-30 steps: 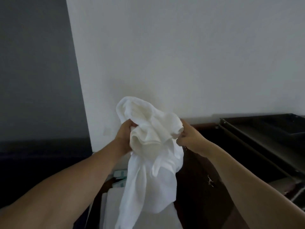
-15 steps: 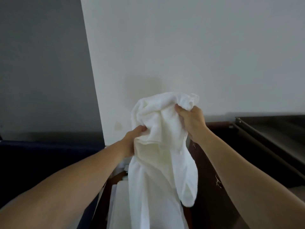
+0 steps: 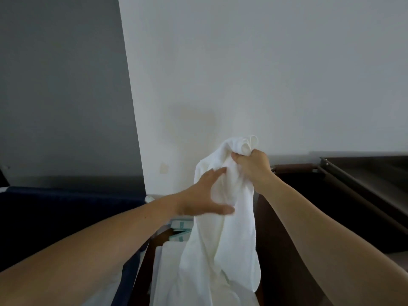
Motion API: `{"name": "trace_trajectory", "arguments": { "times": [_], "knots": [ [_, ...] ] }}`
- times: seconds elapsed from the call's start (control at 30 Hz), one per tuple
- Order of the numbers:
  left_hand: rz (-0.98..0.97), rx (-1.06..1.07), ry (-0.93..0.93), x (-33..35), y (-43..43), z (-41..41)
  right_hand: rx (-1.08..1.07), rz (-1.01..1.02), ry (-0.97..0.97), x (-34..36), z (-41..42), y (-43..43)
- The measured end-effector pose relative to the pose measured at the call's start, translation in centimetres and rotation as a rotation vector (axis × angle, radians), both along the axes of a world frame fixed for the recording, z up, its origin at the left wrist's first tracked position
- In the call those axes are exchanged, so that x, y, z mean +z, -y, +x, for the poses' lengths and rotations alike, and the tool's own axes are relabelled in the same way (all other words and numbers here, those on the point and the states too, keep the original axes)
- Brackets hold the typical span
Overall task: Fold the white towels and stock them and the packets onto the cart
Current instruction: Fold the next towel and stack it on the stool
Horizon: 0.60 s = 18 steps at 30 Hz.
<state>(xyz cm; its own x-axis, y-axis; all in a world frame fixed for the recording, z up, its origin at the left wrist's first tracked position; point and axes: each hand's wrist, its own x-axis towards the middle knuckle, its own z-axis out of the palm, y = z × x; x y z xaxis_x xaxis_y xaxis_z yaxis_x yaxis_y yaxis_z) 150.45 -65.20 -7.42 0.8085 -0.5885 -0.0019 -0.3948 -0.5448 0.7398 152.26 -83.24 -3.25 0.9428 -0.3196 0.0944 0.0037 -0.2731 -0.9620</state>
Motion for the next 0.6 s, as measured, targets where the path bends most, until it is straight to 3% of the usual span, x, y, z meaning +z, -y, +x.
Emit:
{"name": "trace_trajectory", "arguments": {
  "times": [0.1,0.17,0.23,0.3,0.4,0.6],
  "knots": [
    [0.335,0.044,0.439,-1.8,0.2,-1.6,-0.015,-0.001,-0.016,0.2,0.0,-0.3],
    [0.409,0.110,0.679,-2.9,0.8,-1.9,-0.028,0.006,-0.043,0.1,0.0,-0.5],
    [0.389,0.139,0.797,-3.2,1.1,-1.7,-0.030,0.005,-0.057,-0.1,0.1,-0.7],
    [0.232,0.132,0.713,-2.8,0.6,-1.3,-0.024,-0.017,-0.066,-0.4,0.1,-0.9],
    [-0.045,0.162,0.347,-1.6,-1.0,-0.6,-0.040,-0.091,-0.063,-0.8,0.0,-0.3],
    [-0.519,0.402,0.143,3.3,-2.9,1.9,-0.050,-0.323,-0.155,-2.5,-0.5,1.0]
  ]
}}
